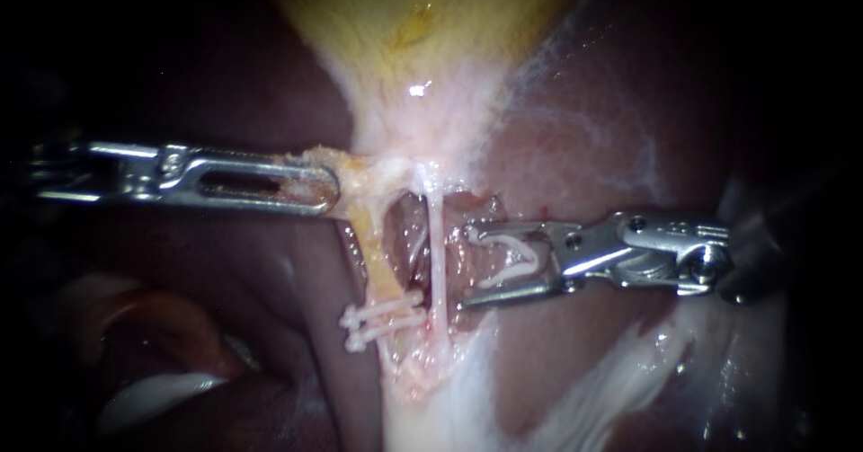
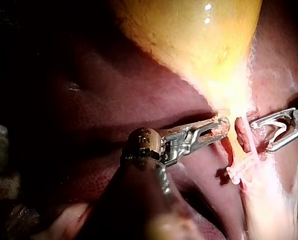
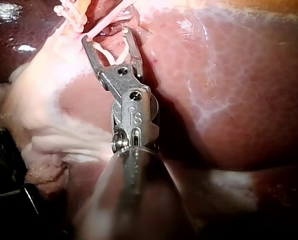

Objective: Clipping third clip left tube

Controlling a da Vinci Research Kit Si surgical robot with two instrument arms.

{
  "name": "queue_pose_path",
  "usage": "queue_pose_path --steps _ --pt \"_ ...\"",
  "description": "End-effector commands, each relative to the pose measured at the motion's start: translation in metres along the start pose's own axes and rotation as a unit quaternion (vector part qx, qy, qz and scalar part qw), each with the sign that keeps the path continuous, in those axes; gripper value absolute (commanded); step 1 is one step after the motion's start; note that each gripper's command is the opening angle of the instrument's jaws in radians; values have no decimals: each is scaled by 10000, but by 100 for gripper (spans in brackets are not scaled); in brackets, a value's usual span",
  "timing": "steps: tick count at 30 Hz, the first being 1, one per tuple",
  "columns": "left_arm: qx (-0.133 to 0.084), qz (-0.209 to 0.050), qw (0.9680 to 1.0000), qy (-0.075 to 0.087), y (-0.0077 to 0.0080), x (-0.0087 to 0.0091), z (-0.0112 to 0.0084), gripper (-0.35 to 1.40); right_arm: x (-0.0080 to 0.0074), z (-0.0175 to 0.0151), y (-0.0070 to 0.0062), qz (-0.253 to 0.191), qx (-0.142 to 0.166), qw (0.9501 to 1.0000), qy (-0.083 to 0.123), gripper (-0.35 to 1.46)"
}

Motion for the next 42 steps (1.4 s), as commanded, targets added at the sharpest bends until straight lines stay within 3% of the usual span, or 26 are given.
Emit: queue_pose_path --steps 1,8,16,29,42 --pt "1 0 10000 1 0 0 0 -35 3 -1 -2 12 18 10000 22 48" --pt "1 0 10000 0 0 0 0 -35 21 -5 -9 126 77 9996 226 48" --pt "-1 -1 10000 -1 -2 0 0 -35 28 4 -10 140 90 9995 276 48" --pt "-5 -3 10000 -3 -3 1 0 -35 20 43 -11 112 125 9995 270 48" --pt "-10 -6 10000 -7 -5 1 0 -35 23 85 -7 140 200 9993 269 49"
